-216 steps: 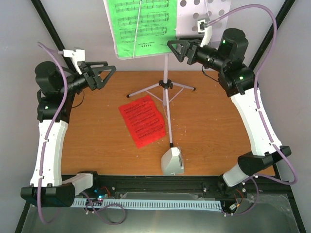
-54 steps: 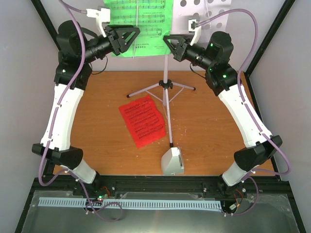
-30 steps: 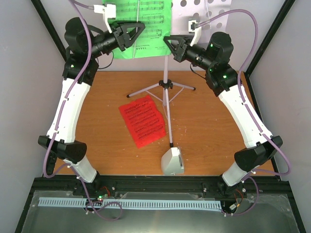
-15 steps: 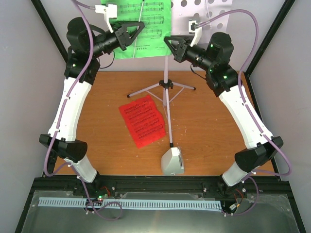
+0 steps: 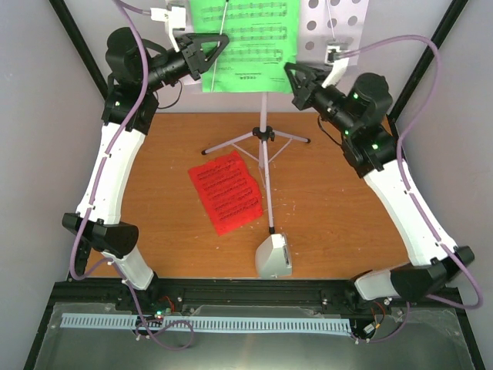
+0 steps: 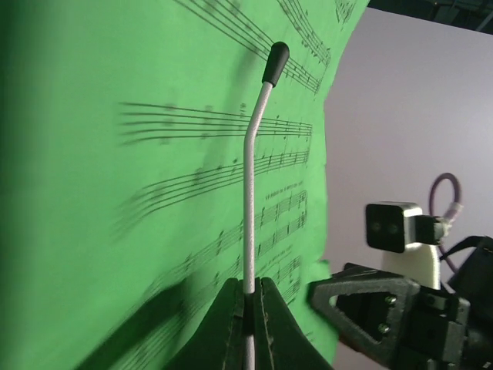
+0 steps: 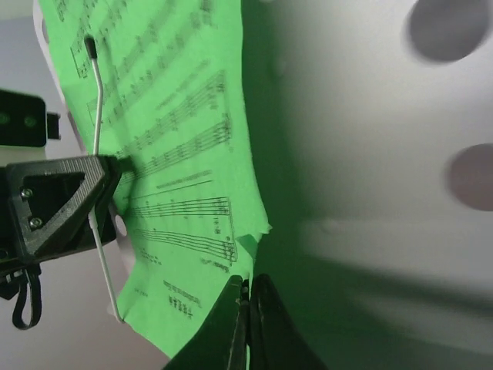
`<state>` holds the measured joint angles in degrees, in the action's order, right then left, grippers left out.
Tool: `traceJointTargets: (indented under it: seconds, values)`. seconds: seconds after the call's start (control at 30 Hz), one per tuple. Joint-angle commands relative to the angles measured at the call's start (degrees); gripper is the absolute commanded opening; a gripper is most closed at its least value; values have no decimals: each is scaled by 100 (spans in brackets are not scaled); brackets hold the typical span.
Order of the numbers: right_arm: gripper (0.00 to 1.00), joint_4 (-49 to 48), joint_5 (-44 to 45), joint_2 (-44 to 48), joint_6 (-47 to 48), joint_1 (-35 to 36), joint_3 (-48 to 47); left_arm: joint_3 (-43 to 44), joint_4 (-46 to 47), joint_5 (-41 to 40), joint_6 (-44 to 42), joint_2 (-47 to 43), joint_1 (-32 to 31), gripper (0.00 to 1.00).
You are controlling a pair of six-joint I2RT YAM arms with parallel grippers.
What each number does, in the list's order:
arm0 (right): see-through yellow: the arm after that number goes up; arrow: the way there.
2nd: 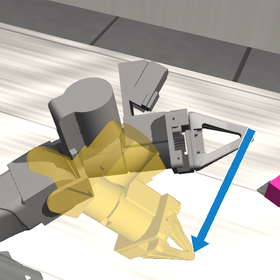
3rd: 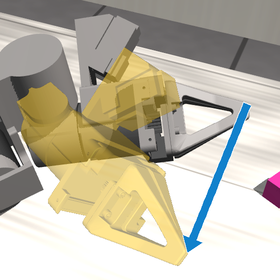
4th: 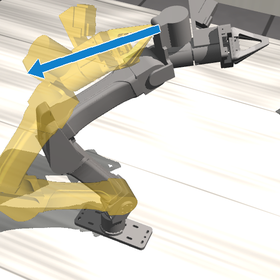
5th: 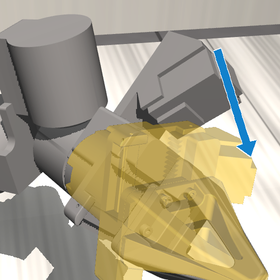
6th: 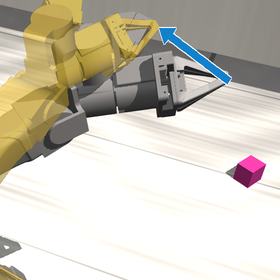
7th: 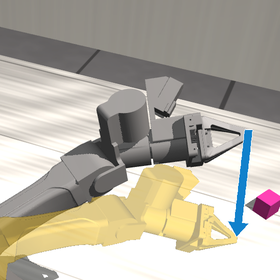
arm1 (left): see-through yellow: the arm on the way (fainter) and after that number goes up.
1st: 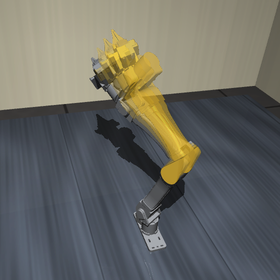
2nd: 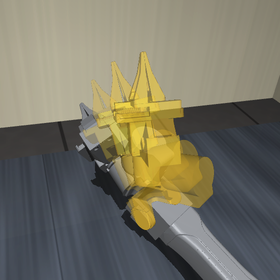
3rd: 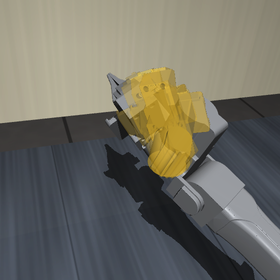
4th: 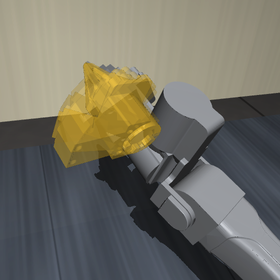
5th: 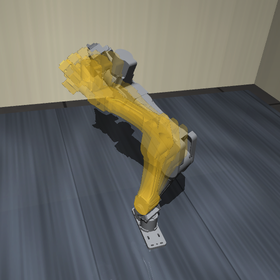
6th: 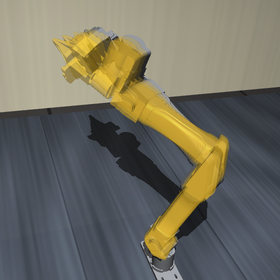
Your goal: Pack up the instrument practice props
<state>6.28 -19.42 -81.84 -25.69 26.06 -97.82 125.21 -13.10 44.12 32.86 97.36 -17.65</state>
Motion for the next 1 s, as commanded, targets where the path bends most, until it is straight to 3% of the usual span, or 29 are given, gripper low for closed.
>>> traceJointTargets:
  seconds: [0.0,0.23,0.37,0.5,0.77,0.97]
  values:
    - [3,-394,1154,696,159,3,459,205,240,81,-39,-47,-37,0]
    - [3,-604,2317,1612,342,-5,1246,176,299,62,30,-46,-37,0]
    - [3,-624,2652,2018,444,-2,1549,162,343,52,83,-35,-37,0]
    - [3,-602,2730,2259,518,-4,1681,155,344,62,123,-20,-37,7]
    - [3,-625,1971,2605,525,3,1766,-6,344,40,111,-136,-37,34]
    - [3,-345,1460,2872,506,0,1764,-653,344,-233,-96,-674,-37,71]
